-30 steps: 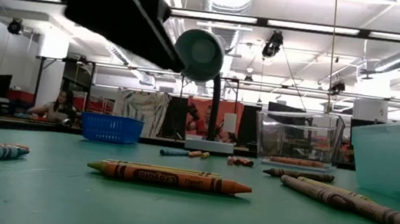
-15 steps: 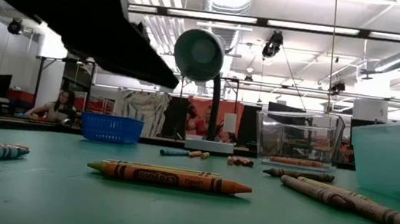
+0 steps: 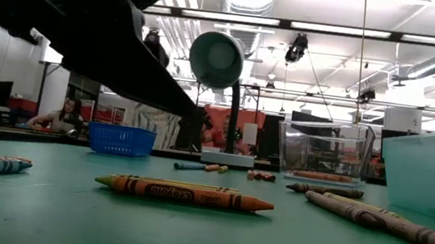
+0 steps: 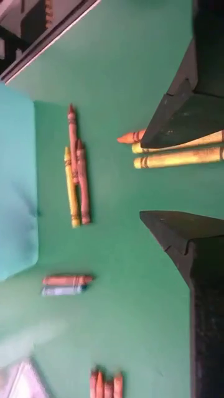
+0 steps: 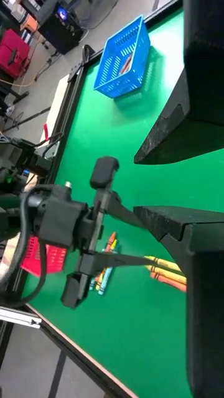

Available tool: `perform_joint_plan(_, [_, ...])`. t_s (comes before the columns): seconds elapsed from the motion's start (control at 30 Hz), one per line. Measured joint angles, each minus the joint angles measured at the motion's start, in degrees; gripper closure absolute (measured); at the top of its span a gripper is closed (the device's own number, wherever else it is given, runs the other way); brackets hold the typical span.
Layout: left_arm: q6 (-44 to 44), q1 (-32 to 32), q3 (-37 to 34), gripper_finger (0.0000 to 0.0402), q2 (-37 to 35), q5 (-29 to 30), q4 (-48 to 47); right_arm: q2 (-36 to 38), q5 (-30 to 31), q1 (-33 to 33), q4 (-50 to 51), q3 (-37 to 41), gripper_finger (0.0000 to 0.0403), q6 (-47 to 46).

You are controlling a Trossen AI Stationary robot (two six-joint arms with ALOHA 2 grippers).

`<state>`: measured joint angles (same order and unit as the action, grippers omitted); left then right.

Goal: Sort crayons
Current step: Put the yellow crayon into the red bin

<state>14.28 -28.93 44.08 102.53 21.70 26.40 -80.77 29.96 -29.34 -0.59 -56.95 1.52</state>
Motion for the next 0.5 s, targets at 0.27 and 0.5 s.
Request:
perform_joint_plan(0.27, [0.3,0.0,0.1,0.0246,1.5,-1.7,-0.3,0.0,0.0,0.0,0.4,0.1,0.0296,-0.7])
perform_joint_plan(0.5, [-4.5,0.2,0.1,0.0246,1.5,-3.3,-0.9,0.0,0.0,0.0,0.4,0.1,0.0296,-0.5])
